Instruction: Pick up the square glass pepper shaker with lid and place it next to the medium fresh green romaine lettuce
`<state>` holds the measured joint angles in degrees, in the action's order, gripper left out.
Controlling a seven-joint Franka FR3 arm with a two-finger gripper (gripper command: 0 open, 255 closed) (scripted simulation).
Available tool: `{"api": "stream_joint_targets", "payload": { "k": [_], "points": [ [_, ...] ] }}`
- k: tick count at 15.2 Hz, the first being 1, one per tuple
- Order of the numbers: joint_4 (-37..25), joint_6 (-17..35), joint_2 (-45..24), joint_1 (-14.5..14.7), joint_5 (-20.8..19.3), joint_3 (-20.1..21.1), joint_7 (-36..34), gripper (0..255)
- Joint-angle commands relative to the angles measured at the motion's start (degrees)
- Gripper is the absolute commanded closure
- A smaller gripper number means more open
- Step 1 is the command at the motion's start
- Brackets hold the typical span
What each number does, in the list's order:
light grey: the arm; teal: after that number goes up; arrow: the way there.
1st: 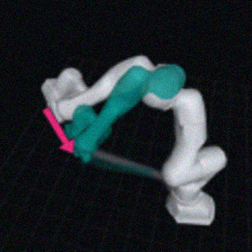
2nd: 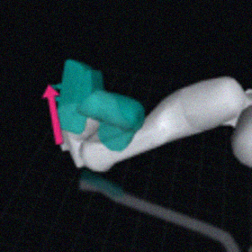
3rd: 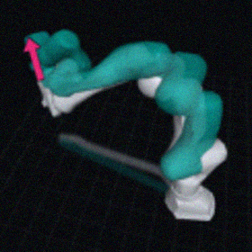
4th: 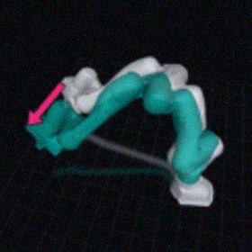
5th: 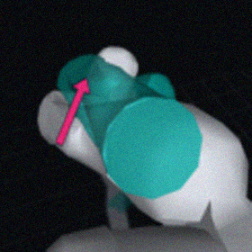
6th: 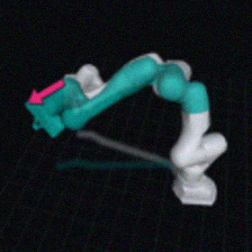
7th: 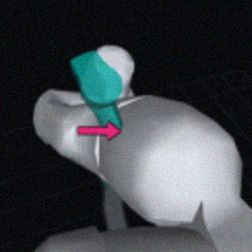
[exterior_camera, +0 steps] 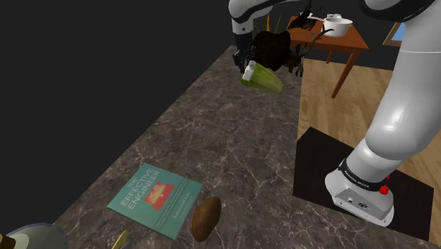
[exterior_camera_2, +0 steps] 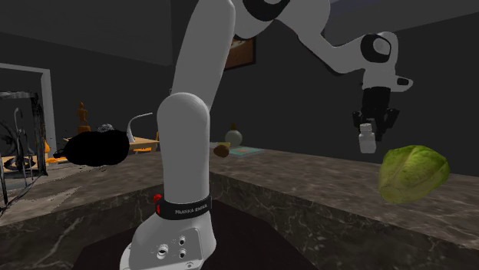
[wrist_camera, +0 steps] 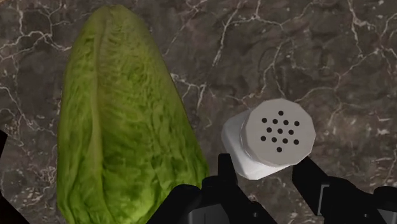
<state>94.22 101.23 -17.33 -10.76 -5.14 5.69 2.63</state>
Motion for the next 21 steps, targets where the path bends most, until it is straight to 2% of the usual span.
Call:
{"api": "stream_joint_targets", "payload": {
  "k": [1,15,21],
  "points": [
    [1.44,1.62,-0.15,0.02,-0.04,0.01,-0.18,255],
    [7.3,11.28,-4.0,0.04,-0.69,-0.2,-1.02,255],
    [7.3,11.27,-4.0,-0.04,-0.72,-0.1,-1.04,255]
  ]
}}
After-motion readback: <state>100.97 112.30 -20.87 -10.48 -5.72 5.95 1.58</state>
